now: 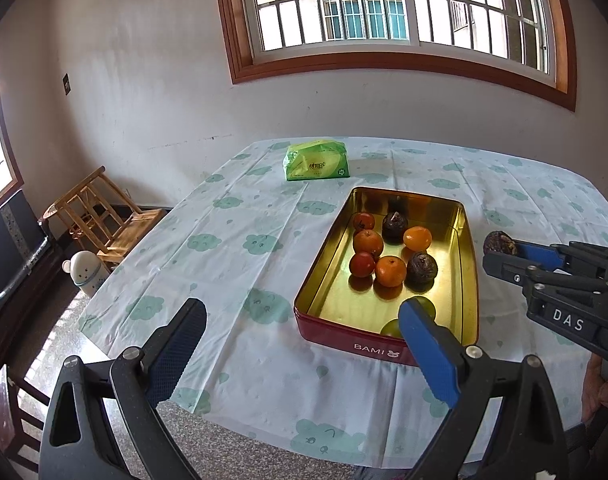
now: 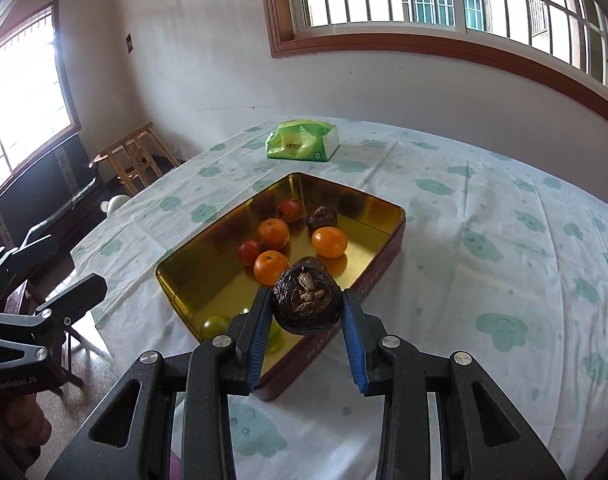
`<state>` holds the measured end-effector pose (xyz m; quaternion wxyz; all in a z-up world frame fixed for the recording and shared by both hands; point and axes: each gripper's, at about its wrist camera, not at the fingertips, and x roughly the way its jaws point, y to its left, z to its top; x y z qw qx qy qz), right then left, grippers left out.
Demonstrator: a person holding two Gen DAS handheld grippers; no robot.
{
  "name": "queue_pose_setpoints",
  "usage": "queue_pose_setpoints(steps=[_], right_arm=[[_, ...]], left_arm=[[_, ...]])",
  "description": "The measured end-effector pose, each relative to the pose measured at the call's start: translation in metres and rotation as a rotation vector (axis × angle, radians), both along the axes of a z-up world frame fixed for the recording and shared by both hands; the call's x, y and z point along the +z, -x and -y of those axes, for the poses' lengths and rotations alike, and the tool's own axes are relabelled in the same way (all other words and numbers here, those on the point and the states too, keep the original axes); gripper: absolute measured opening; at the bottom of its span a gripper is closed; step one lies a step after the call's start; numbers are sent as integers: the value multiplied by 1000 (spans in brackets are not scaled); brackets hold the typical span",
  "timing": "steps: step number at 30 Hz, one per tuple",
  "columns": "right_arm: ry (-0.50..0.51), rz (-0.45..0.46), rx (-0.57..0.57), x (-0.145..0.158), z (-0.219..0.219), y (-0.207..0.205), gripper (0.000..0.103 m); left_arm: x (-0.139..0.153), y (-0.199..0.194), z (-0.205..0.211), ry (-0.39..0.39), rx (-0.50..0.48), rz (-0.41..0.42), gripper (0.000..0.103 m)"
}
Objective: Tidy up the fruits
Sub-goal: 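Carry the dark brown fruit over the gold tray with the right gripper, then lower the dark brown fruit into the tray and open the right gripper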
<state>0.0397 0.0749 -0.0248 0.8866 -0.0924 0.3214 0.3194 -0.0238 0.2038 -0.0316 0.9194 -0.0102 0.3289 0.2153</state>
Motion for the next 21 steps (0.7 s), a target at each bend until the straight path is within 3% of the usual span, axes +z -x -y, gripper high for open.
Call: queue_pose_setpoints(steps=[21], right_arm=[[54, -48, 21, -23, -53, -23, 36]], left_arm=[[-10, -3, -23, 10, 29, -20, 96]])
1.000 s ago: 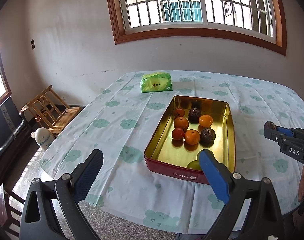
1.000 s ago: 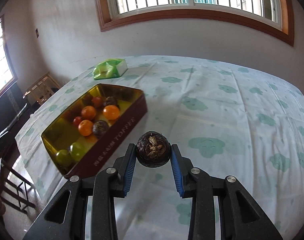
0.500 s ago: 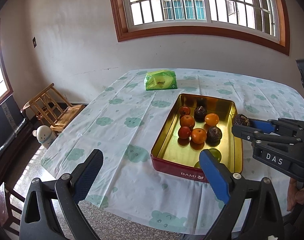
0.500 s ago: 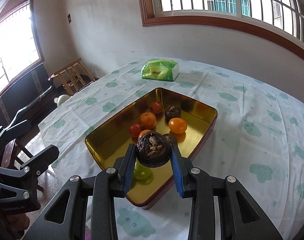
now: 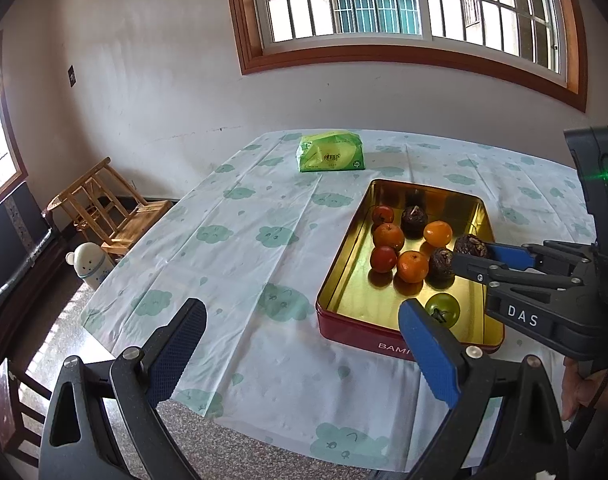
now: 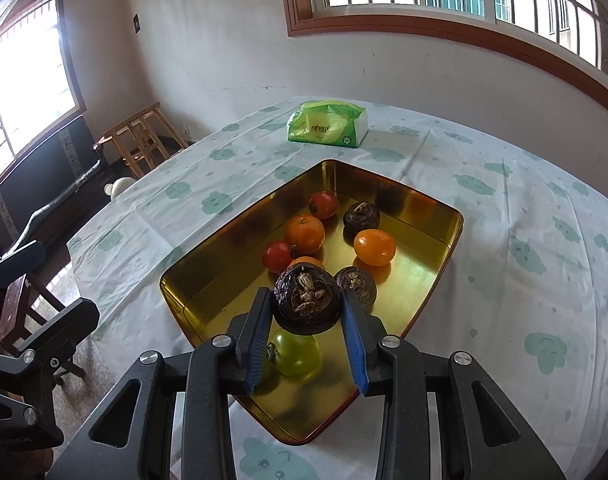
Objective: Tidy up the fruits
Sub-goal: 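Lower the dark brown fruit into the tray and open the right gripper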
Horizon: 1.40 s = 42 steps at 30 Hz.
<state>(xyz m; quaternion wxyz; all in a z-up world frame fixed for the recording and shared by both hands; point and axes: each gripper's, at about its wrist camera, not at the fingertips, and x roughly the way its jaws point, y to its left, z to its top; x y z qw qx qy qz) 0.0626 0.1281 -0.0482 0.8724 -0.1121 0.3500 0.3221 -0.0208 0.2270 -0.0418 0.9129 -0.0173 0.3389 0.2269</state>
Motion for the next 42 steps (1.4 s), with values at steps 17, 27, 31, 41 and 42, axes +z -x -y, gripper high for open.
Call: queue_pose_setpoints(steps=[17, 27, 31, 41, 42], right_arm=[[9, -6, -8, -6, -7, -8, 36], [10, -8, -9, -8, -10, -11, 36], [10, -8, -9, -8, -10, -11, 36], [11, -9, -7, -9, -11, -13, 36], [12, -9, -8, -9, -11, -13, 36]], left_arm=[[-3, -2, -4, -4, 3, -3, 96], [-5, -3, -8, -8, 6, -2, 96], [-6, -4, -9, -9, 6, -3, 96], [-7, -4, -9, -6, 5, -4, 96], [-8, -4, -10, -6, 5, -5, 96]])
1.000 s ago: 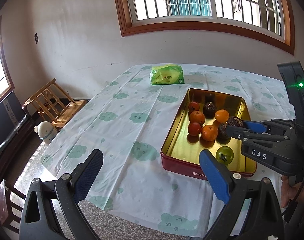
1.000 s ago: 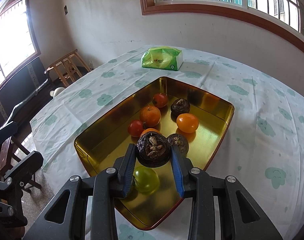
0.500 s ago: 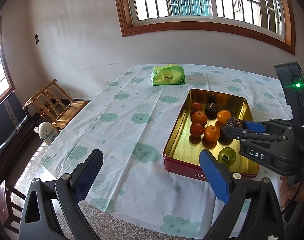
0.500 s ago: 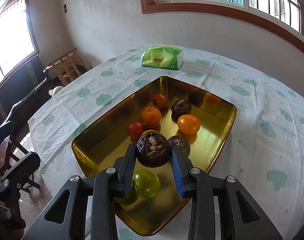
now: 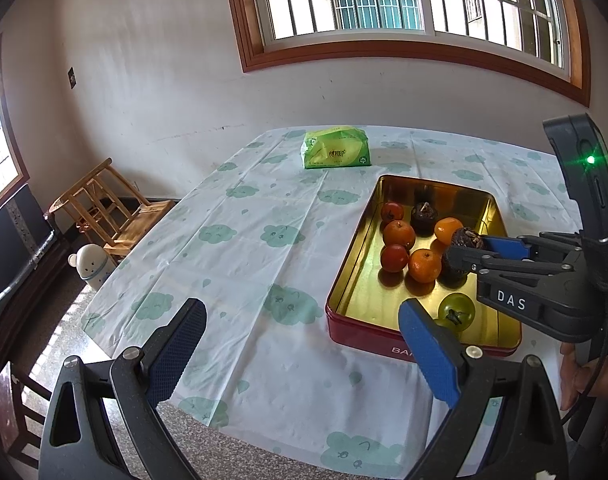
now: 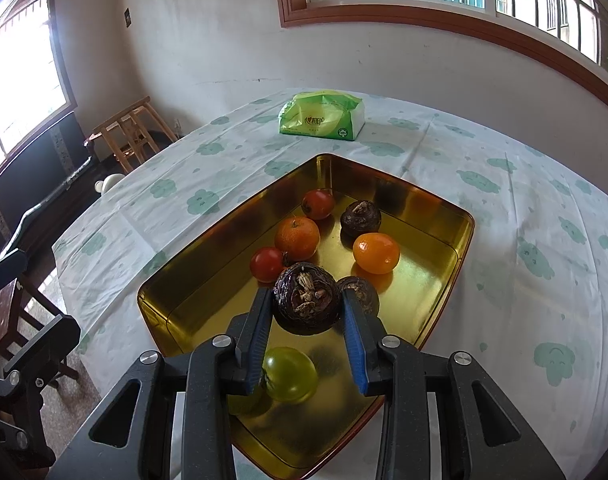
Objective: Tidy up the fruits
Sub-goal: 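Lower the dark brown fruit into the tray and open the right gripper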
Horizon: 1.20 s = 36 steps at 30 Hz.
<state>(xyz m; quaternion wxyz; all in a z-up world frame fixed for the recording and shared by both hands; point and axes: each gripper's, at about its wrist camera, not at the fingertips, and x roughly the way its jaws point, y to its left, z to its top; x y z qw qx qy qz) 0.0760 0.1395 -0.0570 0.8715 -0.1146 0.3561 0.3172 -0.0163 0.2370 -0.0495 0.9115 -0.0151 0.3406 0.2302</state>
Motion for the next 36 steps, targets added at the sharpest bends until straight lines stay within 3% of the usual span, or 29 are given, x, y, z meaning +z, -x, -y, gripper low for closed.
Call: queue_pose_setpoints(steps=[36], right_arm=[[8, -3, 0, -6, -6, -5, 36]], left_arm=[[-5, -4, 0, -4, 0, -10, 96]])
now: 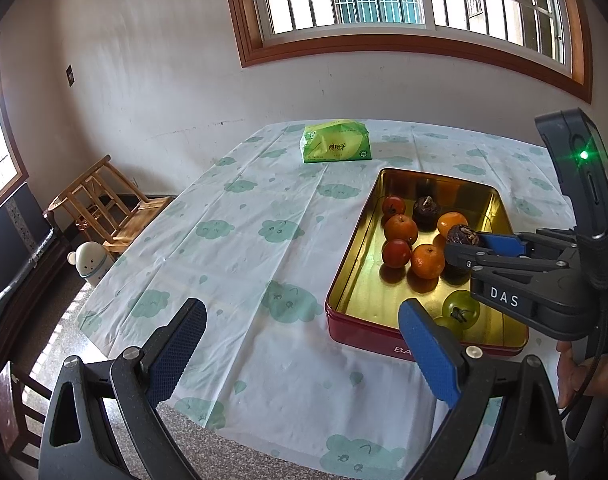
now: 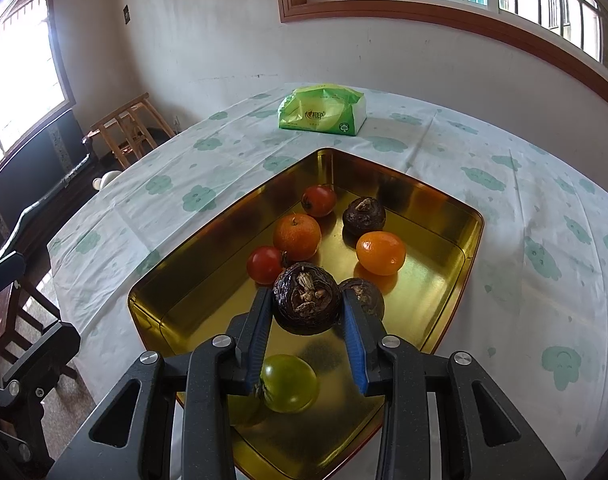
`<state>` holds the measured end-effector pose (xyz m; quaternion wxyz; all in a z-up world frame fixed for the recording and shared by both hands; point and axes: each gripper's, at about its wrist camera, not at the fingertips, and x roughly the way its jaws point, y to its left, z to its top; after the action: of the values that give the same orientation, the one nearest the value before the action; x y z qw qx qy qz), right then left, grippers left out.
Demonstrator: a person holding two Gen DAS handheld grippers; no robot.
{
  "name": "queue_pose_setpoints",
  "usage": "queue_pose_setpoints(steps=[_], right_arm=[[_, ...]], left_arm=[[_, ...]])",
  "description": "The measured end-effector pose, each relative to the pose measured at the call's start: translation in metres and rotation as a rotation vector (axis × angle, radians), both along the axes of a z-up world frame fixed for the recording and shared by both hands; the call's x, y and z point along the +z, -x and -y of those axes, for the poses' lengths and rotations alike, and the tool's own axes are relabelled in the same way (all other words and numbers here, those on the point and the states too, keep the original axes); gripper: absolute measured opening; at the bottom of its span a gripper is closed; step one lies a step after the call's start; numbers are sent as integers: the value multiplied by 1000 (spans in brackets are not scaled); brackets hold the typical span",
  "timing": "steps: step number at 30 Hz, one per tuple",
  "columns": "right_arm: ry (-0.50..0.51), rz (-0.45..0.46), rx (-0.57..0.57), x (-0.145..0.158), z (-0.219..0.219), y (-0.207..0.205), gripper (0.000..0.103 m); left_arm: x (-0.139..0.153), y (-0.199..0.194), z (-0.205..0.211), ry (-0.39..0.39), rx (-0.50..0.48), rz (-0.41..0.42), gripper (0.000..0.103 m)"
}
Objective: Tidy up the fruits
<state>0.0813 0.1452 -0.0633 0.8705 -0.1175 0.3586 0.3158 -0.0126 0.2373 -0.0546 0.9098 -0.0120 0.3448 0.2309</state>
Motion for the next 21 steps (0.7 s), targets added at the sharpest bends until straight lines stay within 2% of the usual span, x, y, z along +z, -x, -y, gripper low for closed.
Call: queue_pose_setpoints(steps=[5, 8, 10, 11, 21], right_arm=[[5, 13, 2, -2, -2, -3, 36], [-9, 40, -9, 3, -4, -4, 40], [-21, 71, -24, 8, 0, -4, 57], [-33, 79, -26, 11, 2, -3, 61], [-115, 83, -11, 26, 23, 10, 62]], left_arm=[[-1, 0, -1, -2, 1, -1, 96], [-2, 0, 0, -1, 1, -1, 96], [-2, 0, 0, -4, 2, -3, 96], [-3, 0, 0, -4, 2, -2, 96], [2, 0, 15, -35, -12, 0, 96]])
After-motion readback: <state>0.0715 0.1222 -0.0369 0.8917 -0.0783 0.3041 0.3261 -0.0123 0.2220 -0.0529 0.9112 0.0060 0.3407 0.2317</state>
